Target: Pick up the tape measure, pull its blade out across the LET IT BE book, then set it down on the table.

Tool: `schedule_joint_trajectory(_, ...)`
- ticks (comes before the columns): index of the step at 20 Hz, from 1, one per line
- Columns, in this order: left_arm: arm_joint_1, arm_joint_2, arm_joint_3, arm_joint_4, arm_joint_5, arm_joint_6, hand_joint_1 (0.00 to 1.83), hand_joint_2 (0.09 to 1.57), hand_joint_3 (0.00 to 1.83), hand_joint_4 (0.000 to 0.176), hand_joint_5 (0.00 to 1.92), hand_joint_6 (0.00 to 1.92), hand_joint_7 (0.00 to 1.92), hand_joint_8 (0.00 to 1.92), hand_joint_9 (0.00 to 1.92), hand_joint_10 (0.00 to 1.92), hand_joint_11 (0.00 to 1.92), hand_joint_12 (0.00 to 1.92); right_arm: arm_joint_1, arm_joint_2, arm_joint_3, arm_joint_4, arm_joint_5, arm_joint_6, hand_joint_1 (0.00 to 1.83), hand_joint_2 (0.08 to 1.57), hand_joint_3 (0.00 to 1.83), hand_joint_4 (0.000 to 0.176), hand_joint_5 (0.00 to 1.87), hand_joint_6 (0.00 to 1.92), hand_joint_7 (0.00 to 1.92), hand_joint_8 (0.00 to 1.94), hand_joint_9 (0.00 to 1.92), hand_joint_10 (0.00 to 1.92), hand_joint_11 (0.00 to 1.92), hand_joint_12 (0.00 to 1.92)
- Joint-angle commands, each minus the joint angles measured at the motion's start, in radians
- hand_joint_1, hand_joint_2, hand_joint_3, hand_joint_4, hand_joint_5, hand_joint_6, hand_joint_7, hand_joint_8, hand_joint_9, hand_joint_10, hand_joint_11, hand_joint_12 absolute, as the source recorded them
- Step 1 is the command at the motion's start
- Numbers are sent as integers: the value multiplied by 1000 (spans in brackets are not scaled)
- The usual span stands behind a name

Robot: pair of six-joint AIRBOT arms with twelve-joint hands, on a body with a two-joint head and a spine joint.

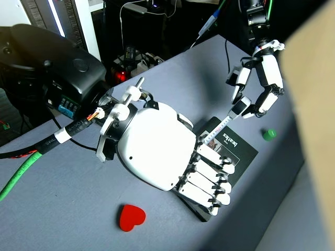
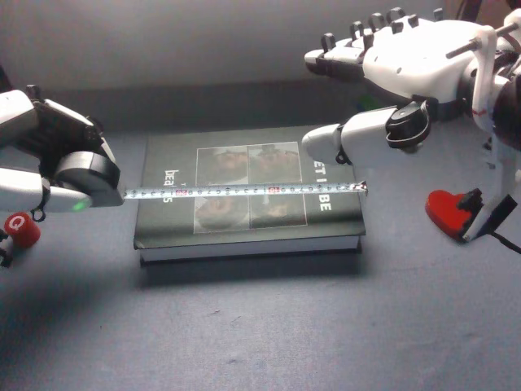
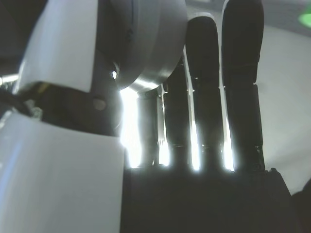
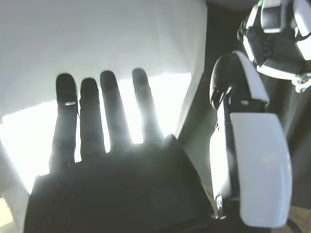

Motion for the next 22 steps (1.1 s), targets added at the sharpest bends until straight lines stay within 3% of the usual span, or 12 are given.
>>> schedule_joint_trajectory(1, -9, -8, 9, -31, -116, -12, 1379, 1111, 0, 0, 982, 747, 981, 1029, 915, 1291, 966, 1063, 4, 5, -6, -53, 9, 3, 167, 1135, 4, 110, 113, 6, 105, 6, 72, 5, 0, 562)
schedule_joint_trajectory(8, -37, -47, 52, -3, -84, -11, 1378, 1113, 0, 0, 969, 786, 969, 1033, 918, 1291, 955, 1076, 4, 6, -13, -60, 3, 3, 166, 1140, 4, 110, 106, 1, 117, 7, 88, 8, 0, 575)
schedule_joint_trajectory(15, 20, -53, 71, -9, -101, -22, 1377, 1111, 0, 0, 1007, 731, 968, 1027, 904, 1314, 921, 1153, 7, 7, -14, -60, -2, 5, 210, 1109, 0, 110, 128, 7, 118, 2, 91, 3, 0, 585)
schedule_joint_trajectory(22, 34, -62, 100, -11, -116, -37, 1382, 1097, 0, 0, 993, 761, 1008, 964, 954, 1236, 968, 1037, 10, 8, -14, -60, -2, 5, 209, 1120, 1, 110, 148, 10, 140, 9, 100, 5, 0, 596)
